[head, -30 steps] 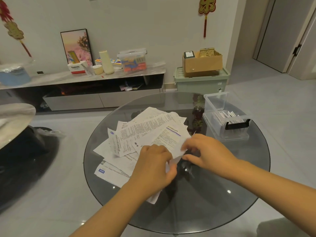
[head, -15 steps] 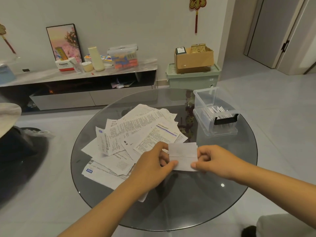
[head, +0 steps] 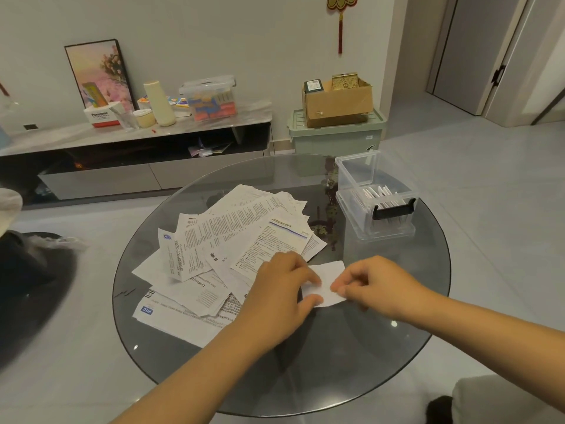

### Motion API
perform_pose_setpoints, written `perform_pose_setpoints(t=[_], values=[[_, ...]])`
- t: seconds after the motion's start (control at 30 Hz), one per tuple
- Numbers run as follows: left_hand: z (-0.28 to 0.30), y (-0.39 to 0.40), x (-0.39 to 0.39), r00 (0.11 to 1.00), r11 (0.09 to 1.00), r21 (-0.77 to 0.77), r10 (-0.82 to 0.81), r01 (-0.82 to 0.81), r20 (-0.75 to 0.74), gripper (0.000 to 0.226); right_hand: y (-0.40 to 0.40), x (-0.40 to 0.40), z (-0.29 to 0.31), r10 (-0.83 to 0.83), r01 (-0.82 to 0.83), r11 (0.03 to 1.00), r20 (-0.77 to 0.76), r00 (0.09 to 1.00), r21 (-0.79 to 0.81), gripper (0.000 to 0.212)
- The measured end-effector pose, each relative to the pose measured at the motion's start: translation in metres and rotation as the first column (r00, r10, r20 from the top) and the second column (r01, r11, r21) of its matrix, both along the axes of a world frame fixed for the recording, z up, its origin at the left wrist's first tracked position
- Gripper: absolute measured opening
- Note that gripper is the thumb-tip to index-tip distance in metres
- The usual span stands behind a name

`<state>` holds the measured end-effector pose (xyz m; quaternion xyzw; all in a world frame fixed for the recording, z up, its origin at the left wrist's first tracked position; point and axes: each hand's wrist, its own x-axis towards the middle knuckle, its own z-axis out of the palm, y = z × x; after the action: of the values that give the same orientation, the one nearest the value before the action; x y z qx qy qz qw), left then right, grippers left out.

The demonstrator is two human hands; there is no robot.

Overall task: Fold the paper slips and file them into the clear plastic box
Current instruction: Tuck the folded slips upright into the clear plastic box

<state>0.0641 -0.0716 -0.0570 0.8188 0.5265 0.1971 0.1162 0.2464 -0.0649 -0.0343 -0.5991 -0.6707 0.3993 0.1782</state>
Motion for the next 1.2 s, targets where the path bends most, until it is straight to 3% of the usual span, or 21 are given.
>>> perform_pose_setpoints(t=[0.13, 0.23, 0.33, 0.5, 0.57, 0.77, 0.93, 1.07, 1.2], values=[[-0.005, -0.003, 0.003, 0.993, 0.996, 0.029, -0.085, 0.088, -0.081, 0.058, 0.003, 0.006, 0.008, -0.040, 0.020, 0.989, -0.134, 0.990, -0.147, 0.012], [-0.003, -0.003, 0.002, 0.992, 0.992, 0.059, -0.106, 0.110, -0.068, 0.043, 0.005, 0.011, 0.012, -0.007, -0.022, 0.981, -0.150, 0.989, -0.194, 0.016], [0.001, -0.001, 0.001, 0.994, 0.992, 0.061, -0.105, 0.107, -0.034, 0.026, 0.005, 0.011, 0.008, 0.054, -0.056, 0.994, -0.024, 0.998, -0.098, 0.022], [0.005, -0.002, 0.002, 0.996, 1.000, -0.001, -0.017, 0.017, 0.091, 0.022, 0.006, 0.012, 0.000, 0.072, -0.093, 0.989, 0.174, 0.982, 0.117, 0.012], [0.003, -0.002, 0.003, 0.991, 0.998, -0.052, 0.033, -0.026, 0.133, 0.012, 0.007, 0.012, -0.004, 0.048, -0.083, 0.984, 0.218, 0.975, 0.157, 0.021], [-0.002, 0.001, 0.003, 0.981, 0.988, -0.137, 0.097, -0.074, 0.169, 0.037, 0.008, 0.006, -0.008, -0.003, -0.078, 0.968, 0.320, 0.947, 0.240, 0.023], [-0.001, 0.004, 0.004, 0.984, 0.987, -0.133, 0.109, -0.090, 0.143, 0.035, 0.009, 0.007, -0.006, 0.080, -0.195, 0.930, 0.347, 0.935, 0.312, 0.048], [-0.001, 0.005, 0.003, 0.997, 0.998, -0.059, 0.027, -0.022, 0.078, 0.016, 0.007, 0.006, -0.003, 0.142, -0.307, 0.898, 0.454, 0.880, 0.314, 0.041], [-0.003, 0.003, 0.002, 0.998, 0.998, 0.007, -0.056, 0.056, -0.030, 0.026, 0.002, 0.007, 0.001, 0.163, -0.354, 0.889, 0.520, 0.838, 0.291, 0.038]])
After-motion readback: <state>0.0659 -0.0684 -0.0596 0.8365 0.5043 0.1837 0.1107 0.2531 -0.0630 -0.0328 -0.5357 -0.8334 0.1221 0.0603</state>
